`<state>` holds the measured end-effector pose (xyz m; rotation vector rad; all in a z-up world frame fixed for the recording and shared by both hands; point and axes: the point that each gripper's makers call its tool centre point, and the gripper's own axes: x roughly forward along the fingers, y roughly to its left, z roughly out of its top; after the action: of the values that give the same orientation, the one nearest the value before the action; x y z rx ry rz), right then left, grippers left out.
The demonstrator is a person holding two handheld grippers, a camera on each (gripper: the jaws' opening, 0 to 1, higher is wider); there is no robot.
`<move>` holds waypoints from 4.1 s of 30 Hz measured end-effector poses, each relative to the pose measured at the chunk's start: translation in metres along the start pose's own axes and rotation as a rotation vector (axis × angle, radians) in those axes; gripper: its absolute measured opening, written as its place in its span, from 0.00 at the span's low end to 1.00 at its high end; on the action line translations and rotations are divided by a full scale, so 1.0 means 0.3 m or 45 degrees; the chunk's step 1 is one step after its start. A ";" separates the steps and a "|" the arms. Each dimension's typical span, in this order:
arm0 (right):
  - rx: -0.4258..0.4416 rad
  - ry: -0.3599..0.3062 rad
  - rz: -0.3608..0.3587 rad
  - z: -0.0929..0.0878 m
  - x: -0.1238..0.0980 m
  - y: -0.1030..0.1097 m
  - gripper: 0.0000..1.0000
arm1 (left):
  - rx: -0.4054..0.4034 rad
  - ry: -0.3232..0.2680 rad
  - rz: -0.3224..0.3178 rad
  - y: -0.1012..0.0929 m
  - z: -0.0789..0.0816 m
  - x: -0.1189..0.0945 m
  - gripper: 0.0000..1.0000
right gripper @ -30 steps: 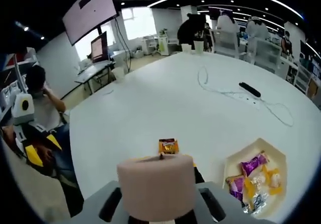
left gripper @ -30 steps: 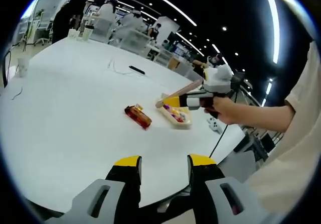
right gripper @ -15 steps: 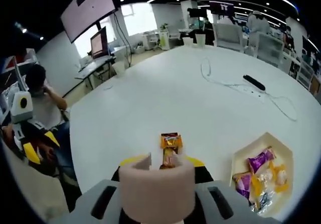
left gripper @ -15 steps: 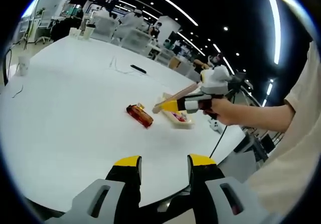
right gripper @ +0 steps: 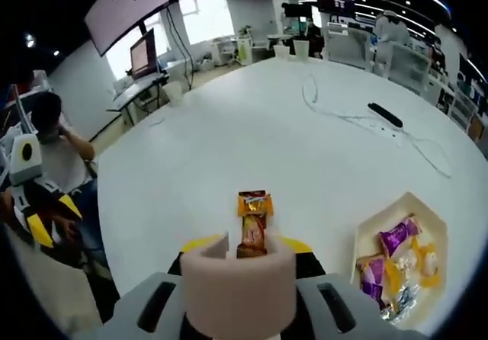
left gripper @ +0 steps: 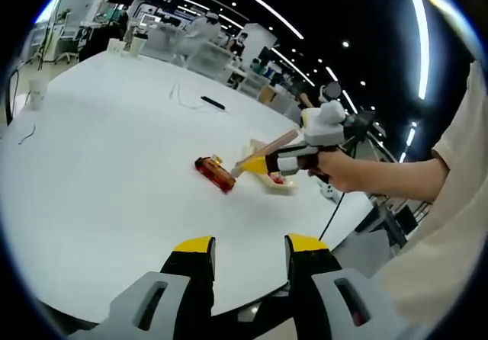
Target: Place the target food into the container with the food tongs after gripping and lifting it, then release it inside without dropping or visibly crushing the food.
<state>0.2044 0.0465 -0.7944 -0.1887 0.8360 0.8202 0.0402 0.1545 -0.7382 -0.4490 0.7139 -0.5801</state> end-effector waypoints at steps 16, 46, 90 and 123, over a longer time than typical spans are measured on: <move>0.000 0.051 -0.028 -0.007 0.034 0.015 0.24 | -0.033 0.000 0.009 0.020 -0.008 0.007 0.36; -0.048 0.174 -0.068 -0.063 0.108 -0.006 0.25 | -0.055 0.004 0.008 0.019 -0.019 0.014 0.36; -0.035 0.168 -0.103 -0.084 0.125 -0.024 0.18 | -0.050 -0.013 -0.001 0.017 -0.017 0.015 0.35; -0.046 0.118 -0.063 -0.025 0.004 -0.021 0.19 | 0.028 -0.025 -0.029 -0.012 0.021 0.008 0.36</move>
<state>0.2051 0.0394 -0.8014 -0.2801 0.9008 0.7853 0.0449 0.1515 -0.7330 -0.4426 0.6838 -0.6034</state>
